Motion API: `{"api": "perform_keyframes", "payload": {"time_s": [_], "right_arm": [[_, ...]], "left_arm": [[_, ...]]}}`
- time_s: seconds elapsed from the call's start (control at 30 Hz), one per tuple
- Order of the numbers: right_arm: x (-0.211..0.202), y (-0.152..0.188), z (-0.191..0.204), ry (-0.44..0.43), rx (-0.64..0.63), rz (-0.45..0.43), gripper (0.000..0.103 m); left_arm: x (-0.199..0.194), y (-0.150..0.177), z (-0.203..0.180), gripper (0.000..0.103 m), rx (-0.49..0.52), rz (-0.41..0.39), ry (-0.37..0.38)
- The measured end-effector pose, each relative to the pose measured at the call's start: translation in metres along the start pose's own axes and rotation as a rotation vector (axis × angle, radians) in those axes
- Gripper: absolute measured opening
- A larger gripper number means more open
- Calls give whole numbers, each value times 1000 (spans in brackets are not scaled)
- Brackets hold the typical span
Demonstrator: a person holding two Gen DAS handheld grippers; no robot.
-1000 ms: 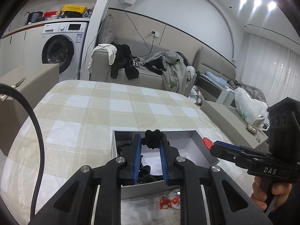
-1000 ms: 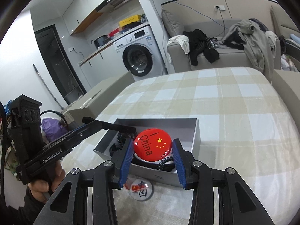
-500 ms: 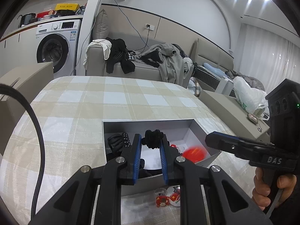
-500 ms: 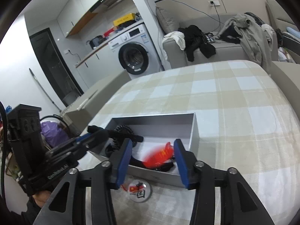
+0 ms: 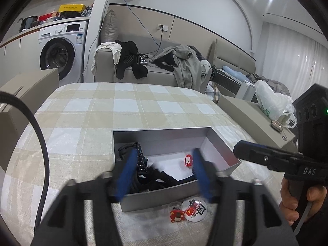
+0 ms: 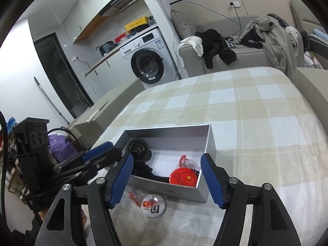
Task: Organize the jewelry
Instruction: 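Open both grippers in the box and withdraw them, then move the right gripper to the white 'China' badge and grasp it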
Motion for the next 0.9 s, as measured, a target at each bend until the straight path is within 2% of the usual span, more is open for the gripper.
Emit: {"api": "perform_keyframes", "payload": {"time_s": [0.07,0.23,0.33,0.37,0.6,0.73,0.9], "right_arm": [[-1,3,-1,10,-15,10,71],[-10,17,-3,50,-67,33,81],[-13,25,-3,67,-93,51,88],[-12,29,-3,69,-102,59,89],[-5,42,3,65,-132,105,89],[5,48,12,89,-175,139,89],[17,55,22,110,-227,172,86]], "left_arm": [[-6,-1,2,72,-21,-13,2],[-18,0,3,86,-18,-28,-49],[-22,8,4,100,3,-12,-80],[-22,12,4,101,11,0,-101],[-22,45,-2,101,64,77,-154],[-17,49,-1,101,67,118,-162],[-21,50,7,101,49,125,-181]]}}
Point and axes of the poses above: each gripper's, at about its wrist camera, not at the fingertips, and x roughly the way its jaws point, z to its left, y to its underside, the point moved 2 cm from there along x, roughly the way its jaws point
